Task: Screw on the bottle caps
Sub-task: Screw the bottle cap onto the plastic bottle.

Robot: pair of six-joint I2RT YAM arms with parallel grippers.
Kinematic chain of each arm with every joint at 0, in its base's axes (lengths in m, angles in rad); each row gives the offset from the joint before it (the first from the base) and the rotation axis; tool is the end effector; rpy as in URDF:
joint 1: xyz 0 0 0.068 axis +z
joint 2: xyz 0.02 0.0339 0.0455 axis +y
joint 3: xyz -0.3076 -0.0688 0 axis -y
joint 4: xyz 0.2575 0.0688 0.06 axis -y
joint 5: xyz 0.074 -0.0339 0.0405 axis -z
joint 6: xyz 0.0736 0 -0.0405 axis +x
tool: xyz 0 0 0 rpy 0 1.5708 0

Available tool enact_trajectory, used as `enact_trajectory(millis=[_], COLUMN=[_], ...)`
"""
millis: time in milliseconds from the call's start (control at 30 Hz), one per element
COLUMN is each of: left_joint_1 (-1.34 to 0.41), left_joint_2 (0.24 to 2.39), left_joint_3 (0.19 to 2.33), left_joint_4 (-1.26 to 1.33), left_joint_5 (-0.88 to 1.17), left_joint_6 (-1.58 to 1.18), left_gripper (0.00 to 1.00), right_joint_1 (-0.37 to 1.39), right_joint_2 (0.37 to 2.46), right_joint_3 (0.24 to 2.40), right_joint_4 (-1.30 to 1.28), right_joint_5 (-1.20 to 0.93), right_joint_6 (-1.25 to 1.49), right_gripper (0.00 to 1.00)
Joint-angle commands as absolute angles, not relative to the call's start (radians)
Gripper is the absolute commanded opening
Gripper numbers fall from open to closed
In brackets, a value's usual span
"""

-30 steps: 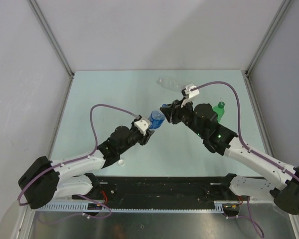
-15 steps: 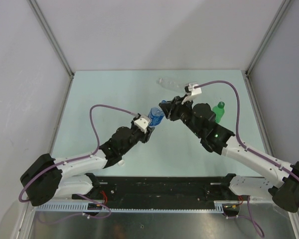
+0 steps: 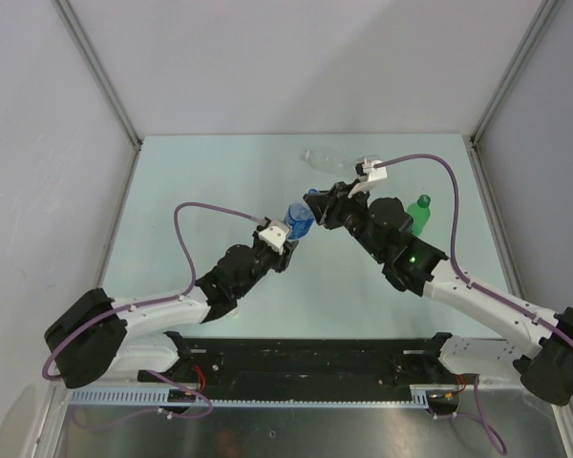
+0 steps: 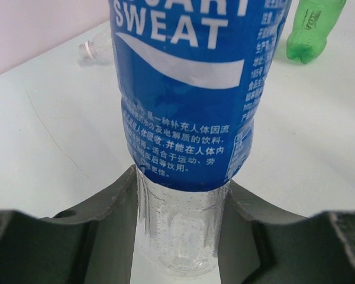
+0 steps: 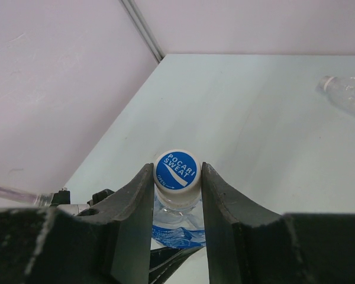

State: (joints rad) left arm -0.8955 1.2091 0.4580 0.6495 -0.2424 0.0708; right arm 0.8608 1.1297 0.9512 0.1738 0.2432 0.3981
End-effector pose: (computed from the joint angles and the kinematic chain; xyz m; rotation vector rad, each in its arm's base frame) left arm 0.1920 -0.2114 0.2546 0.6155 1.5703 -0.4198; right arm 0.2078 0.2146 0.4043 -0.1797 1.6219 0.7891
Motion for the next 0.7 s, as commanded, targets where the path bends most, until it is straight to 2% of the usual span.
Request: enact_trajectory(millis=[0,67,133,233,333,400,433,500,667], left_joint_1=[-0.914,-0.915,-0.914,-0.915,-0.915,-0.915,-0.914,-0.915,-0.912], left_joint_2=[1.192,1.192,1.19,1.188,1.186,1.184,1.183,1.183,1.179], left_joint_3=[0.542,0.534,0.525,0.513,0.505,0.501,0.5,0.497,0.483], left_joint_4=[0.961,0.962,0.961,0.96,0.96,0.96,0.96,0.96,0.96], left_joint_5=[-0.257,-0.261,-0.262,-0.262,-0.265,-0.256,-0.252,-0.253,-0.255], left_joint_6=[0.069,0.061,0.05,0.043,0.038,0.03,0.026,0.024,0.042], left_gripper=[0.0,0.0,0.0,0.0,0.0,0.0,0.0,0.0,0.0], right_joint_1=[0.904,0.909,0.914,0.923,0.935,0.949,0.955,0.965,0.97], right_joint_2=[1.156,1.142,1.128,1.101,1.074,1.059,1.053,1.045,0.999], right_joint_3=[0.937,0.937,0.936,0.936,0.937,0.937,0.937,0.937,0.924], right_joint_4=[0.036,0.035,0.038,0.046,0.064,0.076,0.079,0.077,0.044], right_joint_5=[0.15,0.154,0.157,0.166,0.17,0.171,0.173,0.172,0.135], right_joint_6=[0.405,0.378,0.354,0.332,0.294,0.264,0.25,0.225,0.172], right_gripper=[0.13,0.15,0.22,0.47,0.67,0.88,0.94,0.98,0.99])
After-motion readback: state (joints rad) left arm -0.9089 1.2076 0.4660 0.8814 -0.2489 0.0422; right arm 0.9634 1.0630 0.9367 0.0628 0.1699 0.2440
